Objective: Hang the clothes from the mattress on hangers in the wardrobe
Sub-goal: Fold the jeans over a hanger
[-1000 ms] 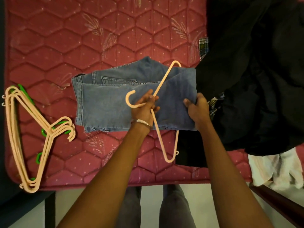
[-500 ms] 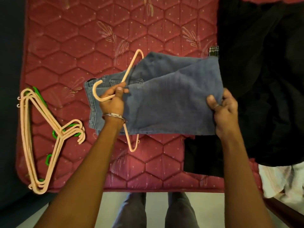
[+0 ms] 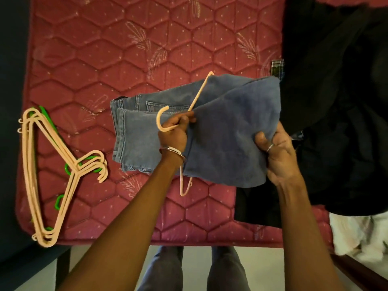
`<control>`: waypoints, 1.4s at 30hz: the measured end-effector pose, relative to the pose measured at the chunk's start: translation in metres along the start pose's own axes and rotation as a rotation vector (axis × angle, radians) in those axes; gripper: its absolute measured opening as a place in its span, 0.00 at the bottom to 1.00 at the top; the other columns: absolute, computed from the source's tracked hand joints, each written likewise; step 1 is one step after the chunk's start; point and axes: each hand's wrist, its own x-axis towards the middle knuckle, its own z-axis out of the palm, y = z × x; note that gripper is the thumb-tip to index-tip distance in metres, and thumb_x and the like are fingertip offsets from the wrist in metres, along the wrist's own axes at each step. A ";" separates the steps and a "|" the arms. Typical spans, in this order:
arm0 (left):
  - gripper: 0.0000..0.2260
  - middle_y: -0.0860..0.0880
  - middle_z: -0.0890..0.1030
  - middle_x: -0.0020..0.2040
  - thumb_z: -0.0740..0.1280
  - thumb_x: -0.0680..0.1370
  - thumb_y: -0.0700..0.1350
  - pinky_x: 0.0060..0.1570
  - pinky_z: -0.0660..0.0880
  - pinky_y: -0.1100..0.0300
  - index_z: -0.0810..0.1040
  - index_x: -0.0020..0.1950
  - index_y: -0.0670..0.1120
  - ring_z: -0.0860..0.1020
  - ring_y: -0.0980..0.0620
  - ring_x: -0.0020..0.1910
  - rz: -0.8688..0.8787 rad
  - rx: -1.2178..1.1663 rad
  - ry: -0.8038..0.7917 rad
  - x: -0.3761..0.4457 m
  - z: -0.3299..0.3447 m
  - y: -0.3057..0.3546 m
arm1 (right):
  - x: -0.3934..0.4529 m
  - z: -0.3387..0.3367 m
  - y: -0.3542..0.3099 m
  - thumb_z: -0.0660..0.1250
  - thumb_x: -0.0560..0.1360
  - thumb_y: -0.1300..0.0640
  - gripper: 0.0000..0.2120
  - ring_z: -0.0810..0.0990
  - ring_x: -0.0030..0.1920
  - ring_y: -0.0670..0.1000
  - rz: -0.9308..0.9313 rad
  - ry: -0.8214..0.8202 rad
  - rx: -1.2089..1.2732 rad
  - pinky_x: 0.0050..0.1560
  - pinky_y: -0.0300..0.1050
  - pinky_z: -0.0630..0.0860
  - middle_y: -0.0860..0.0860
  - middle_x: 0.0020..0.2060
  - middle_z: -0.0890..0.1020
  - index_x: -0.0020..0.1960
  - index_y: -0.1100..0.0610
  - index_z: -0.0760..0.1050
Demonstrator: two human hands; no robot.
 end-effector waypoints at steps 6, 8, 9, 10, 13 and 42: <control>0.08 0.56 0.83 0.35 0.62 0.79 0.37 0.47 0.75 0.64 0.82 0.48 0.42 0.81 0.56 0.40 0.099 0.002 0.135 0.004 -0.009 0.009 | 0.009 -0.024 -0.002 0.61 0.78 0.64 0.18 0.80 0.58 0.51 0.030 0.151 -0.033 0.51 0.43 0.79 0.51 0.61 0.79 0.66 0.53 0.70; 0.09 0.55 0.83 0.36 0.62 0.79 0.37 0.44 0.74 0.64 0.82 0.48 0.42 0.79 0.60 0.36 0.090 -0.009 0.118 0.004 -0.011 0.008 | 0.007 -0.039 0.009 0.62 0.79 0.62 0.16 0.80 0.58 0.52 0.078 0.212 -0.045 0.49 0.43 0.79 0.51 0.60 0.79 0.65 0.54 0.71; 0.09 0.54 0.83 0.37 0.62 0.79 0.37 0.41 0.72 0.64 0.82 0.48 0.42 0.77 0.62 0.32 0.069 -0.015 0.117 0.003 -0.010 0.007 | 0.006 -0.045 0.016 0.62 0.79 0.61 0.16 0.79 0.59 0.54 0.104 0.237 -0.053 0.49 0.44 0.80 0.53 0.61 0.79 0.66 0.56 0.71; 0.09 0.52 0.83 0.37 0.62 0.79 0.37 0.39 0.71 0.64 0.82 0.48 0.42 0.75 0.63 0.29 0.045 -0.019 0.117 0.001 -0.008 0.006 | 0.006 -0.049 0.020 0.63 0.79 0.60 0.16 0.79 0.60 0.56 0.128 0.261 -0.058 0.49 0.45 0.80 0.55 0.62 0.78 0.66 0.57 0.71; 0.09 0.48 0.83 0.39 0.62 0.79 0.37 0.40 0.70 0.61 0.82 0.49 0.40 0.74 0.63 0.29 0.001 -0.003 0.115 -0.004 0.002 0.004 | 0.006 -0.052 0.025 0.64 0.78 0.59 0.13 0.79 0.60 0.56 0.169 0.308 -0.070 0.46 0.45 0.80 0.55 0.62 0.78 0.62 0.55 0.73; 0.09 0.44 0.84 0.42 0.62 0.80 0.40 0.34 0.67 0.64 0.83 0.50 0.42 0.73 0.61 0.29 -0.092 0.006 0.169 -0.012 0.004 0.015 | 0.033 -0.069 0.038 0.72 0.73 0.51 0.22 0.78 0.57 0.56 0.361 0.422 -0.681 0.56 0.54 0.77 0.53 0.58 0.78 0.63 0.56 0.69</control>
